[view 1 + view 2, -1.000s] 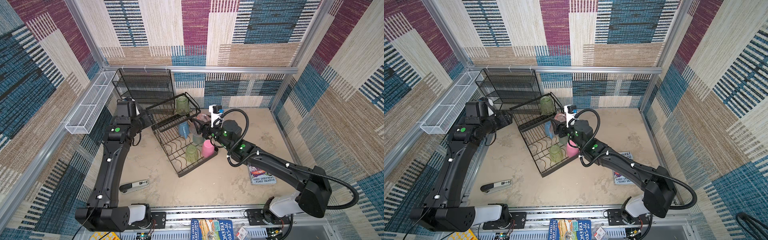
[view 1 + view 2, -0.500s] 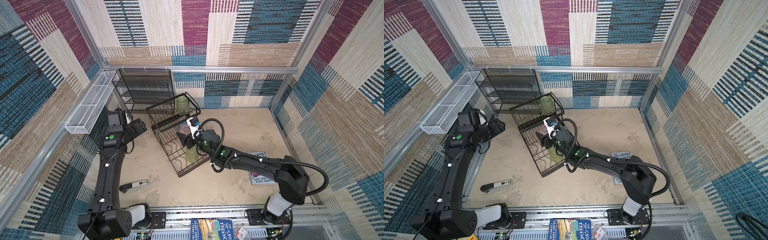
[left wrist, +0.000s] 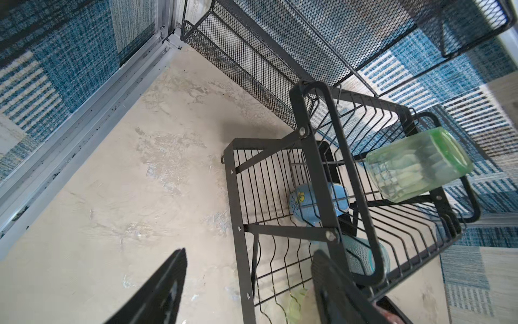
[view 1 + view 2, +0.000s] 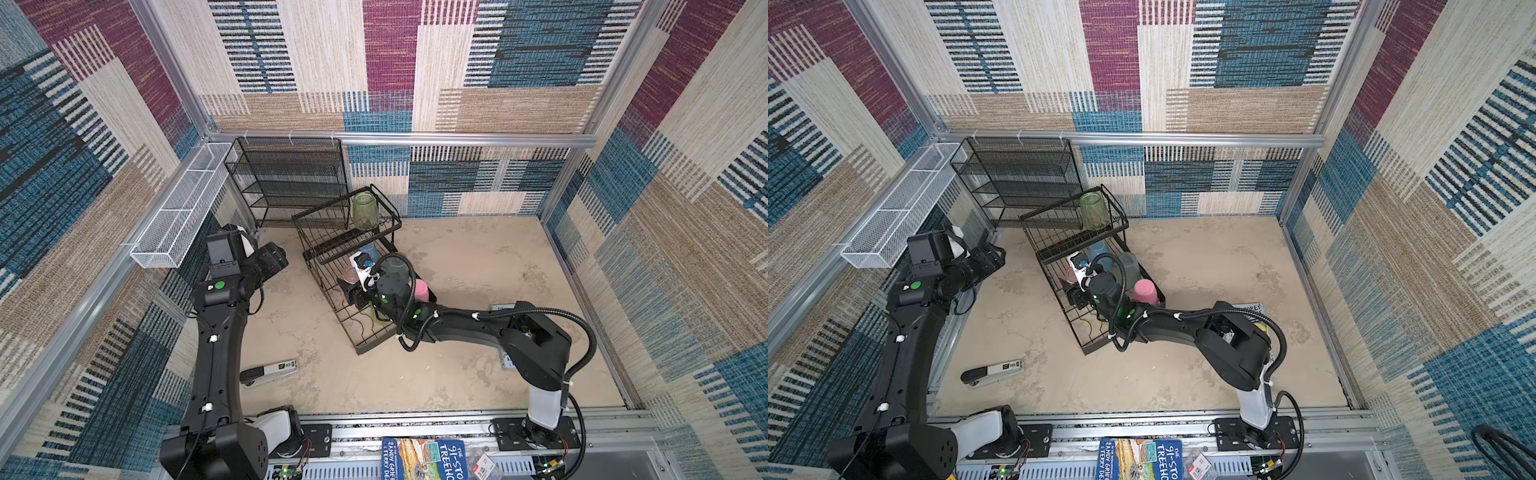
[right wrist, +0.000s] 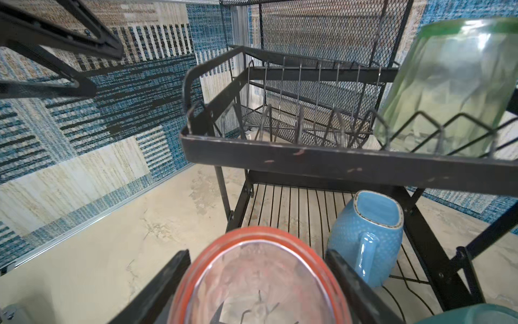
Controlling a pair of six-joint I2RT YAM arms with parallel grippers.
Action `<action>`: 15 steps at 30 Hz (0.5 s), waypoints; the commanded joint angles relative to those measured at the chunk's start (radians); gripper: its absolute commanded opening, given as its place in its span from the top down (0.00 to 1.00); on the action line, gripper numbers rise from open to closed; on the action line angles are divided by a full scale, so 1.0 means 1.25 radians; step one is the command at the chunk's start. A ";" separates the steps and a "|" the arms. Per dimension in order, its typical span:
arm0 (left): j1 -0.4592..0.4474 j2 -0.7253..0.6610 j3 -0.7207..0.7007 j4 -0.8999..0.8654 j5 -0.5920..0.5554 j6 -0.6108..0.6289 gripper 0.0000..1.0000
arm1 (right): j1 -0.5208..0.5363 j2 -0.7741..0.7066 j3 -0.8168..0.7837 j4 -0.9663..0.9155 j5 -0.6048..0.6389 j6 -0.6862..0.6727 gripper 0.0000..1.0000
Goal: Load cups into a dish rack
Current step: Place the cup upside down at the dish rack.
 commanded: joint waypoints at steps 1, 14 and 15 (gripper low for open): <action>0.014 -0.007 -0.013 0.051 0.038 -0.024 0.27 | 0.011 0.037 0.032 0.053 0.090 -0.007 0.45; 0.038 -0.014 -0.033 0.075 0.069 -0.043 0.28 | 0.022 0.174 0.152 0.007 0.243 0.070 0.42; 0.039 -0.014 -0.034 0.077 0.071 -0.045 0.28 | 0.023 0.179 0.158 0.004 0.247 0.074 0.42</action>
